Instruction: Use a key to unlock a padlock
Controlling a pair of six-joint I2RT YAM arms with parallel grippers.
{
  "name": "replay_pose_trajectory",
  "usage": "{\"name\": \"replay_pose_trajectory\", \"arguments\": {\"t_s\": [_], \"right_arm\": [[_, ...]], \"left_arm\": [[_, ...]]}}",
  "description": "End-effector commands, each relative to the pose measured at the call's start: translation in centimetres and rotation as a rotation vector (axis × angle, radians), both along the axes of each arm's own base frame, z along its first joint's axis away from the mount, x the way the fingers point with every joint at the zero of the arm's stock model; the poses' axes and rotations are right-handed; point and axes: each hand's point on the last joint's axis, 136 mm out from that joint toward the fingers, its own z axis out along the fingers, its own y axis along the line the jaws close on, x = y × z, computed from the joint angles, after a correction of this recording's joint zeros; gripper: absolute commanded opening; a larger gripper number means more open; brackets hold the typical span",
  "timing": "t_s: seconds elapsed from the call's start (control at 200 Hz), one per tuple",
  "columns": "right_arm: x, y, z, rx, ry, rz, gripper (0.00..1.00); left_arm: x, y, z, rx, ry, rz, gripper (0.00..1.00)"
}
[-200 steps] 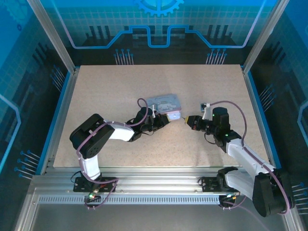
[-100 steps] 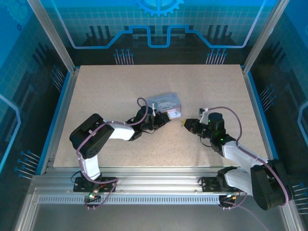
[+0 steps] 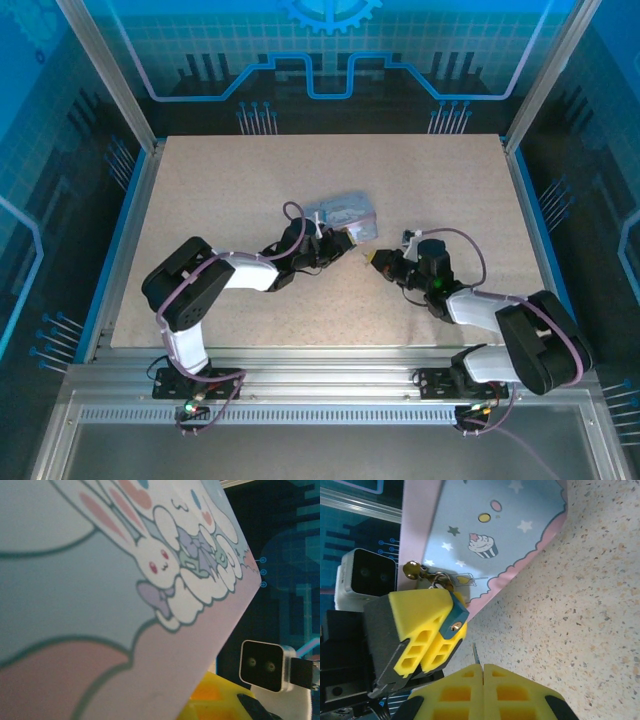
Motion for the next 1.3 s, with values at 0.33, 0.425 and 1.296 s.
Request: {"name": "replay_pose_trajectory", "arguments": {"t_s": [0.33,0.425,1.296], "right_arm": [[1.5,1.7,1.0,0.113,-0.031,-0.01,0.0],[1.7,1.8,1.4,0.128,-0.038,-0.012,0.0],[2.1,2.5,2.3,0.163,-0.058,0.001,0.0]], "left_arm": [[0.6,-0.3,3.6,-0.097,-0.061,-0.008,0.02],[0.6,-0.3,3.4,-0.097,-0.053,-0.008,0.02],[0.7,-0.6,2.9,-0.116,-0.039,-0.011,0.02]]}}
